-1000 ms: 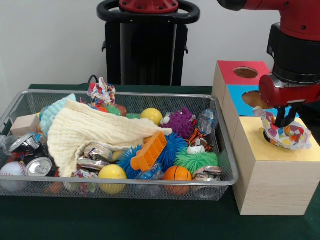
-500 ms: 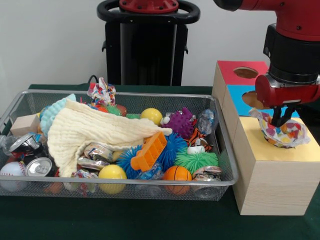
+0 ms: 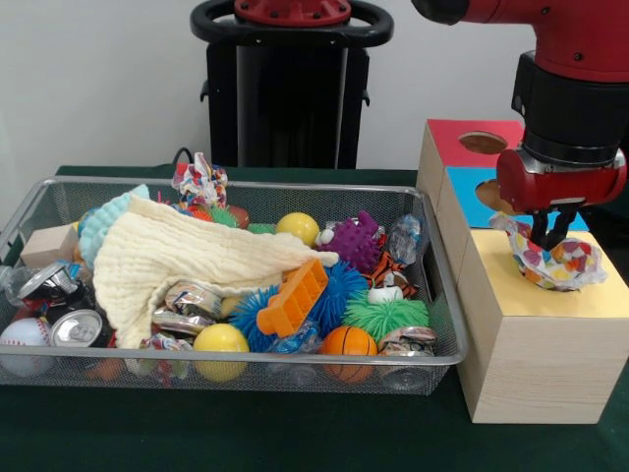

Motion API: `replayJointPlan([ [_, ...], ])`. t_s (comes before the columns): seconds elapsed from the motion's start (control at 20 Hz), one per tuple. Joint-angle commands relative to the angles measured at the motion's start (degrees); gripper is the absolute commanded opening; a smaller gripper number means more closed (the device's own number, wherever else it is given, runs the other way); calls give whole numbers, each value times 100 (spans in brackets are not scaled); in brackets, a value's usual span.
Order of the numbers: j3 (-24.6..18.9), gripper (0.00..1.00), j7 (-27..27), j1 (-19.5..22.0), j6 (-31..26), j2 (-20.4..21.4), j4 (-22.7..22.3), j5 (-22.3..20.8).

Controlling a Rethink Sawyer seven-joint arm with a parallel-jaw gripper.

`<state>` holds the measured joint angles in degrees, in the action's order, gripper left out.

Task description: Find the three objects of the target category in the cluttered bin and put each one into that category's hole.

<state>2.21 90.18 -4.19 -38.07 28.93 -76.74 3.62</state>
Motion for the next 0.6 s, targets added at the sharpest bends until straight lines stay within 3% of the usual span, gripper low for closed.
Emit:
replayJointPlan([
  [0.05,-11,0,1093,59,-211,-271,-528,-18],
  [0.6,198,0,1262,-177,-328,-356,-354,-55],
])
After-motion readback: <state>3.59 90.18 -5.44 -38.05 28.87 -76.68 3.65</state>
